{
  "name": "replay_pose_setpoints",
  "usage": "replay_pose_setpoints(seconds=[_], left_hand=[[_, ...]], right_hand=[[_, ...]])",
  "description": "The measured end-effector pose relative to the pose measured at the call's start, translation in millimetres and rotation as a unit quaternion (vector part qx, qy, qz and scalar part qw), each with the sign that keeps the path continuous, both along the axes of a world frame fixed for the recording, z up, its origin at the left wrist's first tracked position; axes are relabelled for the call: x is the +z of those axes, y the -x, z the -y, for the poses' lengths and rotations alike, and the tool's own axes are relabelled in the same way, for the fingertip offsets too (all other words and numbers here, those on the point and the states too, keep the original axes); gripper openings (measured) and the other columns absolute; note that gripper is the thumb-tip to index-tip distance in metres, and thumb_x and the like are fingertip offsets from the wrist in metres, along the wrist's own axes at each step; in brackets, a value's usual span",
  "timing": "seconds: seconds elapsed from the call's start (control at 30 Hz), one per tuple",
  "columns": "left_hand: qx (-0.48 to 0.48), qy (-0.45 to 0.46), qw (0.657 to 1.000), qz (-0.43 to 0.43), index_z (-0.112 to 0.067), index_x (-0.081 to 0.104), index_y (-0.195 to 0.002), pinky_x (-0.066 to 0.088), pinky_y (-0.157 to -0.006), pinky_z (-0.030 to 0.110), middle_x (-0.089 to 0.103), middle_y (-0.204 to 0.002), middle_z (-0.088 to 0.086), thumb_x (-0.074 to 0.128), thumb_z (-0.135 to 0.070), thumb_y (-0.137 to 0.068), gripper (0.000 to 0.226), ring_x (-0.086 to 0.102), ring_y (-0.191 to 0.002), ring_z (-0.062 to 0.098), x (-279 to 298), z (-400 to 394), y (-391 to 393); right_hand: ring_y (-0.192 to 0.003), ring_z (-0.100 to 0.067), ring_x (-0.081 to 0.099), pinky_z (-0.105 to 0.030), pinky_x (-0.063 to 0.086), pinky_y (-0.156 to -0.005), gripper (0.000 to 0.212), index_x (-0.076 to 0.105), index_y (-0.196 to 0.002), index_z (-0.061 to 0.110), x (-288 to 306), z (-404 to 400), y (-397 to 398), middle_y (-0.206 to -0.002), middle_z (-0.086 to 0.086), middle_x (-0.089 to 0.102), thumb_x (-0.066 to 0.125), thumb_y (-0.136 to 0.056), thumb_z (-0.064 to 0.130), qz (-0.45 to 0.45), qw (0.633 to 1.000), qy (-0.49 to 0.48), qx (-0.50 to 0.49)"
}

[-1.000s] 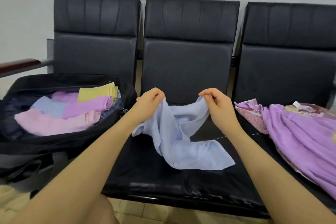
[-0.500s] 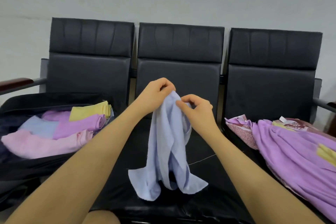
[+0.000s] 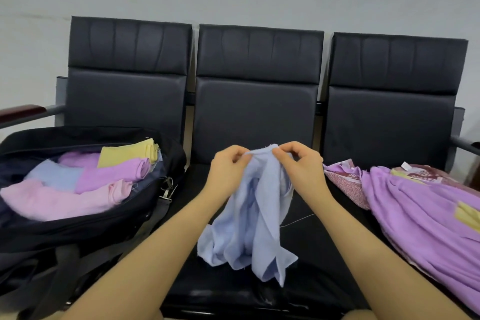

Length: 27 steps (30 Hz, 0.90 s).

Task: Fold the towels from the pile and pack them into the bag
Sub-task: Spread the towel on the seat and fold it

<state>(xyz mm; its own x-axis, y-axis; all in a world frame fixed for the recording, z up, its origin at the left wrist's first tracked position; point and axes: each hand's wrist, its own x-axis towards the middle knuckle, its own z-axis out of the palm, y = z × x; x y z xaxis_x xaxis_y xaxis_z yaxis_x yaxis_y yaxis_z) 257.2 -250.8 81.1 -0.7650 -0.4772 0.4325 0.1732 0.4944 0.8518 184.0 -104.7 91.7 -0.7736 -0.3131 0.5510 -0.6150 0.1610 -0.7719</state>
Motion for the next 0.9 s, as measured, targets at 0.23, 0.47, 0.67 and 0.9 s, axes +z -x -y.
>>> replay_pose_setpoints(seconds=[0.23, 0.47, 0.67, 0.9], left_hand=[[-0.067, -0.049, 0.996, 0.039, 0.003, 0.063, -0.099, 0.045, -0.076, 0.022, 0.061, -0.091, 0.003, 0.044, -0.019, -0.100, 0.029, 0.053, -0.086, 0.013, 38.8, 10.0, 16.3], [-0.212, 0.085, 0.969, 0.098, -0.012, 0.065, -0.091, 0.049, -0.081, 0.030, 0.064, -0.091, 0.003, 0.044, -0.022, -0.100, 0.025, 0.058, -0.084, 0.013, 72.1, 12.6, 21.4], [0.060, 0.197, 0.979, 0.016, -0.024, 0.056, -0.087, 0.034, -0.088, 0.032, 0.054, -0.093, -0.008, 0.058, -0.031, -0.092, 0.009, 0.052, -0.093, 0.014, 41.8, 12.4, 34.9], [0.185, 0.232, 0.955, -0.027, -0.026, 0.057, -0.078, 0.014, -0.072, 0.023, 0.051, -0.090, -0.011, 0.056, -0.053, -0.087, 0.028, 0.040, -0.089, 0.011, -18.2, -18.1, 9.3]], right_hand=[[-0.085, -0.008, 0.064, -0.027, 0.053, -0.081, 0.006, 0.071, -0.088, 0.014, -2.5, -9.9, 2.1, -0.087, 0.000, 0.069, 0.065, -0.089, 0.015, 0.018, 0.999, 0.037, 0.000], [-0.103, -0.017, 0.058, -0.045, 0.046, -0.096, 0.016, 0.061, -0.094, 0.037, 0.5, -1.8, 7.2, -0.100, 0.009, 0.065, 0.071, -0.082, 0.039, 0.000, 0.998, -0.047, 0.032], [-0.097, -0.028, 0.058, -0.055, 0.047, -0.090, 0.009, 0.063, -0.082, 0.031, -5.4, 4.4, 6.1, -0.086, 0.002, 0.065, 0.063, -0.090, 0.035, -0.004, 0.999, 0.033, -0.011], [-0.078, -0.016, 0.061, -0.040, 0.054, -0.081, 0.013, 0.066, -0.078, 0.020, -12.0, 3.8, 9.4, -0.076, 0.000, 0.064, 0.063, -0.091, 0.023, 0.023, 0.996, 0.069, -0.047]])
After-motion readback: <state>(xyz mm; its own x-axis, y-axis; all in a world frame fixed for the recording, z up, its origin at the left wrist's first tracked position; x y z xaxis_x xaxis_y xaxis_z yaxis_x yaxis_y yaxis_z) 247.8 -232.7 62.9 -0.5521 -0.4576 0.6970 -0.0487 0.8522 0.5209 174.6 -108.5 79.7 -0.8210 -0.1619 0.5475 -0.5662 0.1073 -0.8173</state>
